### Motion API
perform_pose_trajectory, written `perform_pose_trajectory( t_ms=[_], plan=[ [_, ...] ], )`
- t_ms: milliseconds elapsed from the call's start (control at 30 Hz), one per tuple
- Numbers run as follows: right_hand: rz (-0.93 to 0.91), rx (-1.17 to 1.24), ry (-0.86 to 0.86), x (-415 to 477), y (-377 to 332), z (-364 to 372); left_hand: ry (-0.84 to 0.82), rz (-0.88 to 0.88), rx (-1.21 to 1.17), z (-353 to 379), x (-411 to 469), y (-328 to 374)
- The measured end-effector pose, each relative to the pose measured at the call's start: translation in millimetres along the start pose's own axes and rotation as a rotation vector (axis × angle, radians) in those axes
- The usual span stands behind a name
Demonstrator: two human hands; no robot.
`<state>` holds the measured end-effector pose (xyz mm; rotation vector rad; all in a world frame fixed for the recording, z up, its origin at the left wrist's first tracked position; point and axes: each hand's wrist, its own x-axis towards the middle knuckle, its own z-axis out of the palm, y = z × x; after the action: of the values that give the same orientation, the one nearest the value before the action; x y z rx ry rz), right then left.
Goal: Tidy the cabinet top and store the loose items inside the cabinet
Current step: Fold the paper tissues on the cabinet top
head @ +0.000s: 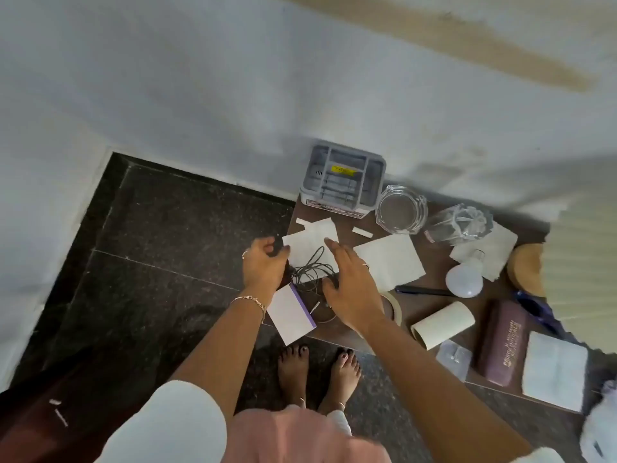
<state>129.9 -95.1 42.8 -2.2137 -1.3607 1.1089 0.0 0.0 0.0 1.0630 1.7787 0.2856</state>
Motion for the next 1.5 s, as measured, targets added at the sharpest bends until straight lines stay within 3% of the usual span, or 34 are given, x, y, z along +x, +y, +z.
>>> perform_pose_trajectory(
  t_ms=[633,867,1033,1167,1367,1500],
  plan=[
    [-0.125,-0.119,0.132,15,31,24,0.015,0.195,0.134,15,14,0],
    [-0.127,-0.139,0.149,4,40,23,0.073,0.437,0.375,24,4,14],
    [-0.126,-0.126,0.153,-1,44,22,0.060,0.486,0.651,37,2,22],
    [-0.130,-0.103,0.163,-4,48,23,0.046,0.479,0.728,45,-1,24],
    [-0.113,-0.076,0.169,-8,55,24,0.021,0.483,0.592,45,-4,25],
    [-0.111,-0.066,0.174,-10,59,23,-0.018,0.380,0.206,32,-7,28]
  ],
)
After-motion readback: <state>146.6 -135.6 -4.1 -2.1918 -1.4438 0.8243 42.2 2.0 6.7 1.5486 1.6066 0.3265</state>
